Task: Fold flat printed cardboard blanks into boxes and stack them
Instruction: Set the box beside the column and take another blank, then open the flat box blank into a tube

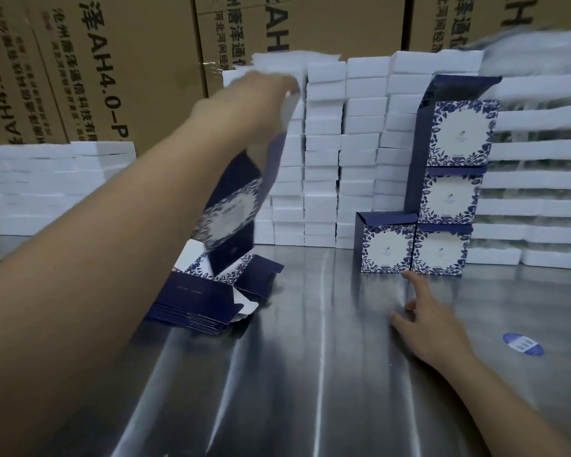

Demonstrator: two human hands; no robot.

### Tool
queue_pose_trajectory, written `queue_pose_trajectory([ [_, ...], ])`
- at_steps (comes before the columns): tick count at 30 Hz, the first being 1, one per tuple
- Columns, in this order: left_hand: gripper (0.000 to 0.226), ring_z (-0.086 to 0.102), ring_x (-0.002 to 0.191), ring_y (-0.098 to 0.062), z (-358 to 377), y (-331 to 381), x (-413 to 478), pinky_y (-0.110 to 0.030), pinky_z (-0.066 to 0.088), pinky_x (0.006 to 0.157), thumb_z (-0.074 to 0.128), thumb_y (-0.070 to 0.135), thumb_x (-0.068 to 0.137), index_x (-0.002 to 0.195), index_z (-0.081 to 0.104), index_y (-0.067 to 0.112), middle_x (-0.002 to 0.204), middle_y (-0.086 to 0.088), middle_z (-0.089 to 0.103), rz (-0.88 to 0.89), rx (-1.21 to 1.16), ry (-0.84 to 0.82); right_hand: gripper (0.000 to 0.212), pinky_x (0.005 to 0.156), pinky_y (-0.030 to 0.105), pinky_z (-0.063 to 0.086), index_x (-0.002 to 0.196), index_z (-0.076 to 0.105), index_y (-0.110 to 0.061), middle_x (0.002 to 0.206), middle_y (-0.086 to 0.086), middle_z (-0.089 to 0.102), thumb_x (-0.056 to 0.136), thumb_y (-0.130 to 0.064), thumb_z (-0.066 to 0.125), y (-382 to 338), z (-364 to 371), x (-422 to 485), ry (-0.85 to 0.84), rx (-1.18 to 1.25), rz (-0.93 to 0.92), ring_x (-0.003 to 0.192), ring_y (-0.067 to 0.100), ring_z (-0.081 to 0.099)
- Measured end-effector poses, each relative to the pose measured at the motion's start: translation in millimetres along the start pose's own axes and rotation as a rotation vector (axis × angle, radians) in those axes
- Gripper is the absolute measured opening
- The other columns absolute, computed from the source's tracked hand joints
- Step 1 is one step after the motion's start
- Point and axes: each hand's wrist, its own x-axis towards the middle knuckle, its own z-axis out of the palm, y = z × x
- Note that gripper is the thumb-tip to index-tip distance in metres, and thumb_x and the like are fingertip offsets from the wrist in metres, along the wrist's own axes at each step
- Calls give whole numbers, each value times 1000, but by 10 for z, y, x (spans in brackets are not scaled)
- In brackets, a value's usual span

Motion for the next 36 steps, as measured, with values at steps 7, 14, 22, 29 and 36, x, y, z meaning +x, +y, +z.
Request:
queue_pose_trajectory([
  [7, 101, 76, 98, -24, 364, 67, -424, -47, 67, 63, 33, -17, 87, 158, 24, 55, 131, -2, 65, -28, -1123, 564, 67, 84, 36, 46, 105, 68, -21, 95, -2, 75, 97, -79, 34, -268, -31, -55, 64, 285, -111, 97, 22, 70],
  [14, 102, 59, 137, -18, 1747, 456, -1193, -40, 64, 90, 39, -20, 95, 160, 22, 58, 156, 11, 48, -618, -1616, 428, 45, 87, 2, 41, 115, 64, -43, 116, -37, 69, 97, -77, 41, -806, -111, -279, 162, 806, -192, 110, -15, 62],
  [22, 104, 74, 100, -5, 2201, 276, -1284, -29, 64, 75, 61, -16, 88, 156, 31, 57, 127, 13, 67, -713, -1629, 187, 22, 94, 30, 59, 126, 61, -18, 116, -4, 79, 105, -9, 61, -758, -389, -191, 226, 971, -128, 110, 14, 74],
  [29, 68, 66, 101, -16, 2307, 136, -1228, -37, 54, 82, 42, -5, 89, 141, 62, 34, 129, 12, 66, -750, -1431, 104, 46, 90, 19, 54, 128, 64, -30, 120, -13, 77, 105, 5, 46, -555, -521, -67, 176, 898, -71, 113, 4, 71],
  [36, 42, 71, 89, -18, 2083, 382, -1272, -28, 58, 69, 50, 15, 72, 100, 76, 34, 101, 8, 80, -560, -1618, 48, 59, 104, 34, 52, 148, 44, -51, 137, -11, 66, 106, -10, 51, -604, -531, -105, 205, 878, -64, 123, 6, 65],
])
